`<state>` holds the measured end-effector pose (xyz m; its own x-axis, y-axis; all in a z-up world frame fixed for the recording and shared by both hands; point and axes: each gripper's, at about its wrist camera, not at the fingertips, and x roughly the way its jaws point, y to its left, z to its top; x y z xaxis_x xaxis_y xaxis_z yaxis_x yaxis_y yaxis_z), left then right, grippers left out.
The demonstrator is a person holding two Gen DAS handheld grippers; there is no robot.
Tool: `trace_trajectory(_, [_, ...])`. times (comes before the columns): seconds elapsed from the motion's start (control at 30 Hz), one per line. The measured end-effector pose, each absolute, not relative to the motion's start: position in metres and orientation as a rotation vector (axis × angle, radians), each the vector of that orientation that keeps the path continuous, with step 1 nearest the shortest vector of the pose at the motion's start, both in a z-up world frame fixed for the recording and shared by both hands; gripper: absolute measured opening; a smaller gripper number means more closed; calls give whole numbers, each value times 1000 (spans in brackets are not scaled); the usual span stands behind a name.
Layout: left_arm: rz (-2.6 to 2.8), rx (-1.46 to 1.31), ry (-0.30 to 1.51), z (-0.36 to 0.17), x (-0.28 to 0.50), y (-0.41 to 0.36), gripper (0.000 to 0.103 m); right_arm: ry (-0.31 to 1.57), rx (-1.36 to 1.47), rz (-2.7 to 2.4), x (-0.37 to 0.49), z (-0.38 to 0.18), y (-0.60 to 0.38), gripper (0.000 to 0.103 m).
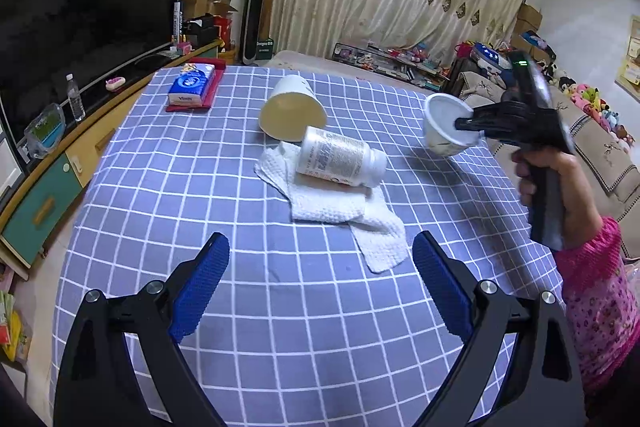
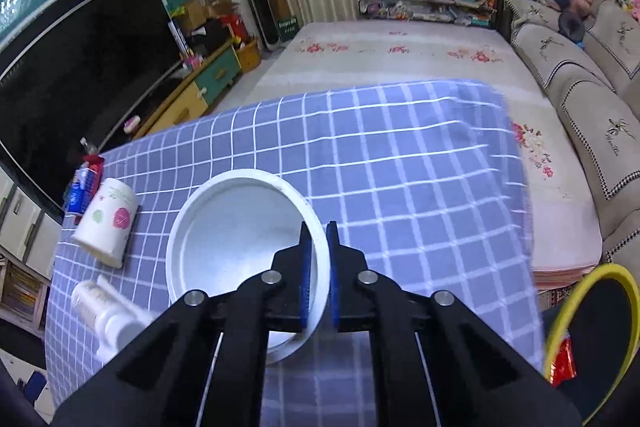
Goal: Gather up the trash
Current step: 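Carry the white bowl with the right gripper over the bin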
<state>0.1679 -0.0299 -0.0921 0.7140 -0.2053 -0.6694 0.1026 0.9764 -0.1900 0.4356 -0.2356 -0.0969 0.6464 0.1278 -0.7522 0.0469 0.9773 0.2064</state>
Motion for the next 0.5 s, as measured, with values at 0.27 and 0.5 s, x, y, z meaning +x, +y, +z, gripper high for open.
trace_trajectory(0.27, [-228,-112,756,-93,163,-58,92,786,265,-52,346,-80,-310,7])
trace_trajectory(0.5, [-265,-81,766,-94,164,-84,92,804,325,-286,271,-109,-412,7])
